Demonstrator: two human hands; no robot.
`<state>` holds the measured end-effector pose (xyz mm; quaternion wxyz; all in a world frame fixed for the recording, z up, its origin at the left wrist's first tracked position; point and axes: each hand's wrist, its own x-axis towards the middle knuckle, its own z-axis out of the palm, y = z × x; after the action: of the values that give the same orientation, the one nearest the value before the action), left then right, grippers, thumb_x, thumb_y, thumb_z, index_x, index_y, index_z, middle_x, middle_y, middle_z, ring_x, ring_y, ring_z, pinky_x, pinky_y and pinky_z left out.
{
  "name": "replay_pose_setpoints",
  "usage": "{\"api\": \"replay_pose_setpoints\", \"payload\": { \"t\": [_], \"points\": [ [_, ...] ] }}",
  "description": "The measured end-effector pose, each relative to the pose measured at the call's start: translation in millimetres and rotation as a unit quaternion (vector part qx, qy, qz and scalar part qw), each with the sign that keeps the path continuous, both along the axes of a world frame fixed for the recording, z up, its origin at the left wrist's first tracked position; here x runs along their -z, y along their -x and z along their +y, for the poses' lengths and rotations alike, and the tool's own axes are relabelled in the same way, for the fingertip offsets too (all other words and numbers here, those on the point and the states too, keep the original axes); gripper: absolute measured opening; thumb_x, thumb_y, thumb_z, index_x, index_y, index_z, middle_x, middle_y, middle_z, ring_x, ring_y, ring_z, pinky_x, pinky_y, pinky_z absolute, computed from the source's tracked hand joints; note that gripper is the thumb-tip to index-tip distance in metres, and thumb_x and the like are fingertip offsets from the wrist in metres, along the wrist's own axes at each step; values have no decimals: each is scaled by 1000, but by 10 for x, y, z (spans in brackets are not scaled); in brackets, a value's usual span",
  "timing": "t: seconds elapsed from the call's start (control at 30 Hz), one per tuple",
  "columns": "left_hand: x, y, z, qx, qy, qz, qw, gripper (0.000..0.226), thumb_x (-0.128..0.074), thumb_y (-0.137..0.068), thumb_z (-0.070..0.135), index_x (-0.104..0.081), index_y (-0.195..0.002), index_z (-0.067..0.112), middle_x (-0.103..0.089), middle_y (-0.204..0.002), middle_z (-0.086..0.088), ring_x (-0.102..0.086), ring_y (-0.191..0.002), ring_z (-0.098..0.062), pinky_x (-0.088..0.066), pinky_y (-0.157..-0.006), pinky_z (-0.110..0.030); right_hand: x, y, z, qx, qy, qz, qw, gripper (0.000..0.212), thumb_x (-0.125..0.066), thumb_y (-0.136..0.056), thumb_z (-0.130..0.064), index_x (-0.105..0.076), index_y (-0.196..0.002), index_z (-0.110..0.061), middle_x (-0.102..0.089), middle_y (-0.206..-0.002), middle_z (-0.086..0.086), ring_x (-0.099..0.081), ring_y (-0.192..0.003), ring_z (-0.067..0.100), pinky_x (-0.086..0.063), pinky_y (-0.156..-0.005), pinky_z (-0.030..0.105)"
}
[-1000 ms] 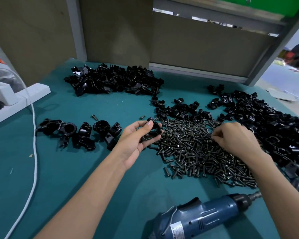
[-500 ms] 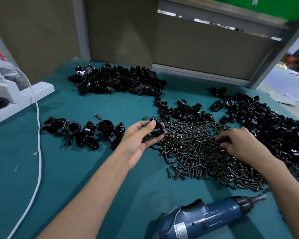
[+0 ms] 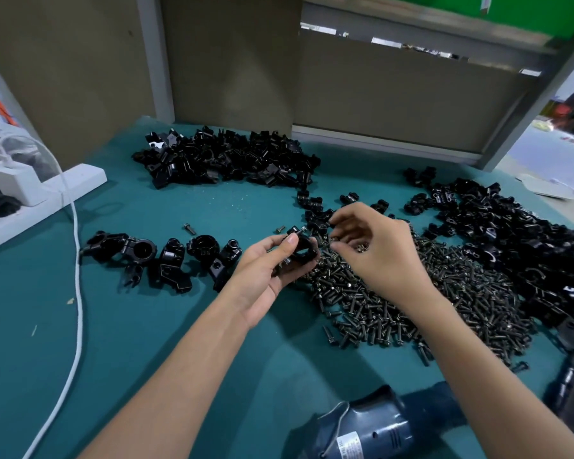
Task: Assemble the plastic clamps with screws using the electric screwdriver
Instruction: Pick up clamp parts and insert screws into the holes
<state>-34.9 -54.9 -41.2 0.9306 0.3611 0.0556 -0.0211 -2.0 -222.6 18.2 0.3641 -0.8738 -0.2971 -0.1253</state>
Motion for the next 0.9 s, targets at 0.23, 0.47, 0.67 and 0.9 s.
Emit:
{"api": "replay_pose_setpoints", "payload": {
  "t": [0.23, 0.47, 0.67, 0.9],
  "points": [
    [-44, 26, -6, 8, 11, 0, 1000, 55, -64, -79, 18, -54, -123, -13, -66, -112, -24, -71, -92, -26, -61, -81, -33, 12, -36, 51, -6, -28, -7, 1000, 24, -77, -77, 2, -67, -93, -14, -69, -84, -11, -66, -81, 1, -54, -77, 16],
    [-75, 46, -2, -5, -3, -20, 1000, 54, -65, -80, 18, -52, -124, -10, -61, -123, -30, -66, -104, -28, -60, -84, -33, 20, -16, 70, -15, -54, 18, 998, 18, -80, -75, 0, -71, -83, -13, -71, -78, -10, -69, -74, 3, -56, -69, 16],
    [-69, 70, 15, 2, 13, -14, 1000, 58, -64, -81, 17, -50, -127, -17, -67, -116, -24, -70, -101, -29, -60, -80, -32, -25, 45, -8, -42, -40, 110, 992, 36, -78, -80, -9, -69, -113, -22, -74, -101, -7, -69, -92, -2, -54, -85, 18],
    [-102, 47, 82, -7, 112, -7, 994, 41, -63, -83, 15, -57, -114, -10, -72, -103, -24, -72, -93, -33, -61, -79, -37, 50, 652, -771, -70, 364, 146, 917, 58, -28, -67, -95, -25, -121, -75, -46, -110, -45, -54, -97, -13, -50, -90, 17]
  ]
}}
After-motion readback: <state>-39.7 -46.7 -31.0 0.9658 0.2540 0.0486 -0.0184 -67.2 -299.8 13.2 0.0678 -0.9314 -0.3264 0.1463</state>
